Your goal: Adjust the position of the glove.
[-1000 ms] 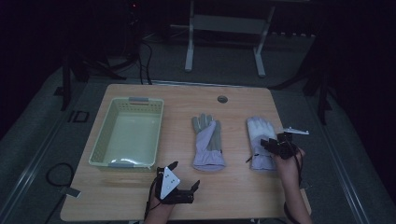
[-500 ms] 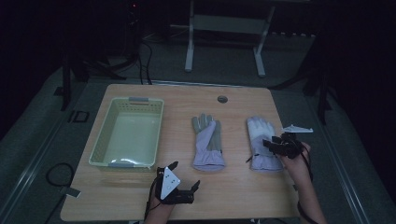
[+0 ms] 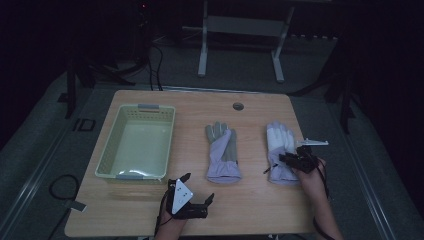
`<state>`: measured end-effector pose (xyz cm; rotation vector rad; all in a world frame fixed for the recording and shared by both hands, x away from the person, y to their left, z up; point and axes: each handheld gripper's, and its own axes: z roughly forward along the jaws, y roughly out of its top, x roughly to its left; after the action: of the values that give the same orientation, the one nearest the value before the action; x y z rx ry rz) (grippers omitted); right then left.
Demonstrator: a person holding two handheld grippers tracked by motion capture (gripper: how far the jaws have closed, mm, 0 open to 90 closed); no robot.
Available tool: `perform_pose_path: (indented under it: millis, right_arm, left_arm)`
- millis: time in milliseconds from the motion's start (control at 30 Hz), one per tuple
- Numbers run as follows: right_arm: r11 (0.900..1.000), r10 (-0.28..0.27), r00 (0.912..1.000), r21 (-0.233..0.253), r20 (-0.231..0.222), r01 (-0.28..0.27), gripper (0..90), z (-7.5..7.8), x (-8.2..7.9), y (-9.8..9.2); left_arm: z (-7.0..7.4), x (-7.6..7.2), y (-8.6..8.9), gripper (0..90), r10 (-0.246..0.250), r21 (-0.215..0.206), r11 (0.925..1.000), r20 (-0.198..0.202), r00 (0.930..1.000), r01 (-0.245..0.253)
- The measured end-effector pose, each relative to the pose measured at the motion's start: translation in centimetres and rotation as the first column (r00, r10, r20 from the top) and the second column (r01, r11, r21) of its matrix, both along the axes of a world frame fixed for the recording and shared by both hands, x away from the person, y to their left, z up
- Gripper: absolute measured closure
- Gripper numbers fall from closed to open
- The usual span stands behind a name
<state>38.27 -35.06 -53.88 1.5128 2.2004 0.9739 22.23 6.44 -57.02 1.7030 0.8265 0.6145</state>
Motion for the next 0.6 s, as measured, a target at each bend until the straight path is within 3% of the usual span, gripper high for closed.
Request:
perform_pose_path:
  millis: [200,400,600]
  right_arm:
    - [0.999,-0.039,0.9992,-0.007,0.012,0.039,77.9,0.4,-0.5,0.5]
    - [0.996,-0.079,0.9965,0.034,0.026,0.078,79.7,2.4,-1.2,0.2]
    - [0.995,-0.092,0.9944,0.030,0.052,0.090,79.9,4.9,-1.5,0.7]
  left_arm:
    - [0.0,0.0,0.0,0.4,0.001,-0.002,1.0000,-0.003,1.0000,-0.001]
    - [0.0,0.0,0.0,0.5,0.002,-0.002,1.0000,-0.003,1.0000,-0.002]
    - [0.0,0.1,0.0,0.5,0.002,-0.003,1.0000,-0.004,1.0000,-0.002]
